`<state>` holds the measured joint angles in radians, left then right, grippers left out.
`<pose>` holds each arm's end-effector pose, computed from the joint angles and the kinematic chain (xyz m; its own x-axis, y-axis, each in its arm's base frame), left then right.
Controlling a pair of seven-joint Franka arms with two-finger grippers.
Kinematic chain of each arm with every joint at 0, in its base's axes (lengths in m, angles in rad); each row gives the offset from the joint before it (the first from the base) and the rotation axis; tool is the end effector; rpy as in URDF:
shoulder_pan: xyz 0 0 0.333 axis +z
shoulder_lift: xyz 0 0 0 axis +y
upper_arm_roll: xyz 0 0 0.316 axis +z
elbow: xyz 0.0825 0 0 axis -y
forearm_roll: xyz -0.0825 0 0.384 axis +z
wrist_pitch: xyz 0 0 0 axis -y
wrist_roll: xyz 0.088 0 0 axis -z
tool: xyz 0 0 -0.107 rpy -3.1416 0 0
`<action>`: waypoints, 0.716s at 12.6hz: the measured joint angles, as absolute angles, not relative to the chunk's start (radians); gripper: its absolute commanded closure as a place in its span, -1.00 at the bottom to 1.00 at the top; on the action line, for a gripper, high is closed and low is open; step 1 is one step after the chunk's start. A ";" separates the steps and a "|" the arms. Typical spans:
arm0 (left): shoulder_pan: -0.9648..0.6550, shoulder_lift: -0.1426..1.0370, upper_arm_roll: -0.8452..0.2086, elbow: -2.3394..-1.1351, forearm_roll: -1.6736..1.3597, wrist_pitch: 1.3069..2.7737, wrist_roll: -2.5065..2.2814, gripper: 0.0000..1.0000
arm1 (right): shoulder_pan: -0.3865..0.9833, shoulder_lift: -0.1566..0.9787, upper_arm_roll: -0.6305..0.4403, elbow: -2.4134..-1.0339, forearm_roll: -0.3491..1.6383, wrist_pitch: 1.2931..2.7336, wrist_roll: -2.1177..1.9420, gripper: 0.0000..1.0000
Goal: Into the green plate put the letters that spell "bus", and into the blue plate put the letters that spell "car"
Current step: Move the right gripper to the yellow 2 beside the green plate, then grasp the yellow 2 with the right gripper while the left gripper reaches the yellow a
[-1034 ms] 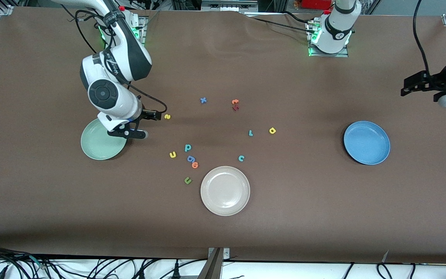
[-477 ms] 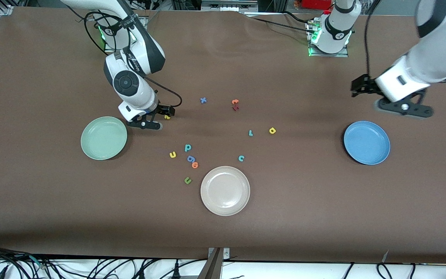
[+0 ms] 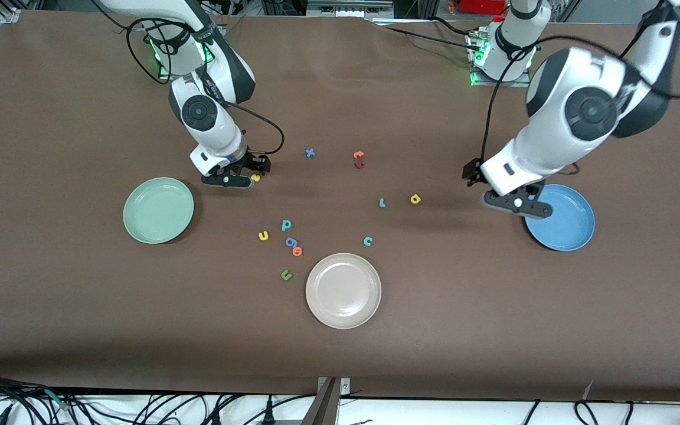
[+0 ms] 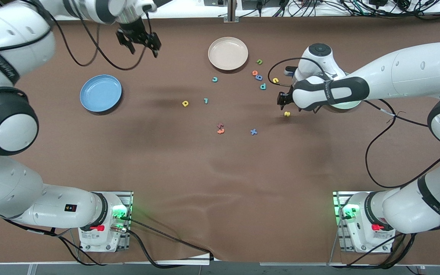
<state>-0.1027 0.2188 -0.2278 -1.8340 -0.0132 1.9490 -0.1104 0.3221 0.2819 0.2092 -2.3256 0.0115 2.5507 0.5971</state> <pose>0.5729 -0.1903 0.4064 0.9718 -0.2116 -0.1044 -0.2074 -0.9770 0.0495 0.4438 0.2636 0.2164 0.9936 -0.0808 -0.0783 -0.0829 -0.9963 -0.0237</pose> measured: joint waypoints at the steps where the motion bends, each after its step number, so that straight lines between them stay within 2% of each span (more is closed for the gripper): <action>1: -0.105 0.242 -0.228 -1.853 -0.013 1.982 -0.112 -1.00 | 0.324 0.284 0.209 -2.335 0.011 2.564 0.597 -0.39; 7: -0.211 0.388 -0.226 -1.885 -0.013 2.045 -0.131 -1.00 | 0.332 0.329 0.209 -2.344 0.006 2.640 0.597 -0.24; 9: -0.224 0.429 -0.222 -1.891 -0.013 2.105 -0.158 -0.99 | 0.332 0.349 0.209 -2.344 -0.015 2.672 0.597 -0.22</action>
<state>-0.2243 0.4285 -0.2218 -1.8908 -0.0132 2.1050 -0.1585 0.3316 0.3488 0.2089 -2.3444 -0.0152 2.6721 0.5971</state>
